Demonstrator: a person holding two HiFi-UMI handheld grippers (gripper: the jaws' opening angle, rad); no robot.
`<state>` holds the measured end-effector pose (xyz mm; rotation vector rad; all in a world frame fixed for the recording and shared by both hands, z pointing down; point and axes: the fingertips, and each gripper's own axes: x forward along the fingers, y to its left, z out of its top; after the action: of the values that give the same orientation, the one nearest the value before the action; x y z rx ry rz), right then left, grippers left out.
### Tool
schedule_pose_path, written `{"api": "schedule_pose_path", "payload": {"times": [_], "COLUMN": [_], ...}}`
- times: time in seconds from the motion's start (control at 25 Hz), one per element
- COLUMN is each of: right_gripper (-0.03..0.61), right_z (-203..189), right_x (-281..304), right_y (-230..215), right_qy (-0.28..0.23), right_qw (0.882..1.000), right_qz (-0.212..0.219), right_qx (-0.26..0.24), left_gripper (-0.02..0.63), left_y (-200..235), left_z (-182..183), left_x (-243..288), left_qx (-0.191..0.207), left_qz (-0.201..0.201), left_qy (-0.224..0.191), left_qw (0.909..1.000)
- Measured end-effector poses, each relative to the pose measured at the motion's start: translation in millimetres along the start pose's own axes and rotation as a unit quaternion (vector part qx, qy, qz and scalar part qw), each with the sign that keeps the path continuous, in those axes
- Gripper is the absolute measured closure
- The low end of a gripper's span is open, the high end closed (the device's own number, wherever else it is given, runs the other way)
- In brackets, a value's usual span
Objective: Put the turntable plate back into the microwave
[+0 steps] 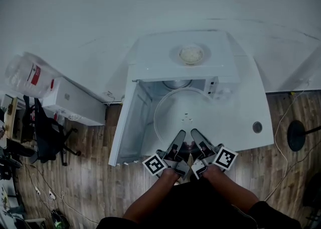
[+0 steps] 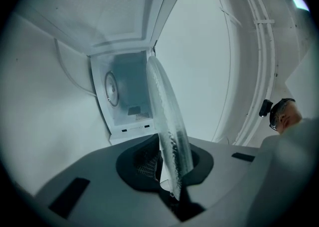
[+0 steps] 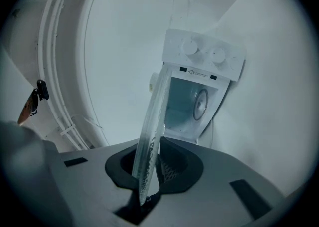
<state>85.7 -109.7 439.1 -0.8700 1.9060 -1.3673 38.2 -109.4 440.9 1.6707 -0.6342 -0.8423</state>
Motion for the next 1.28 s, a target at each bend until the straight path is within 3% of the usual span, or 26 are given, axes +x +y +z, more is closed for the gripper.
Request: {"api": "schedule_pose_path", "payload": {"times": [0.44, 0.92, 1.28], "right_gripper": [0.515, 0.522, 0.523], "right_z": [11, 11, 13], "right_x": [27, 62, 75], "right_y": [-36, -62, -88], "right_qy": [0.057, 0.078, 0.062], "right_qw": [0.998, 0.996, 0.996], "right_qz": [-0.003, -0.01, -0.032], "right_qx": [0.027, 0.041, 0.051], "left_gripper": [0.557, 0.56, 0.56], "left_y": [33, 68, 96], "left_z": [16, 52, 64], "left_x": [18, 41, 53], "left_qx": [0.004, -0.009, -0.021], "left_qz": [0.03, 0.029, 0.041], "left_qy": [-0.051, -0.053, -0.044], "left_qw": [0.9982, 0.9981, 0.9979]}}
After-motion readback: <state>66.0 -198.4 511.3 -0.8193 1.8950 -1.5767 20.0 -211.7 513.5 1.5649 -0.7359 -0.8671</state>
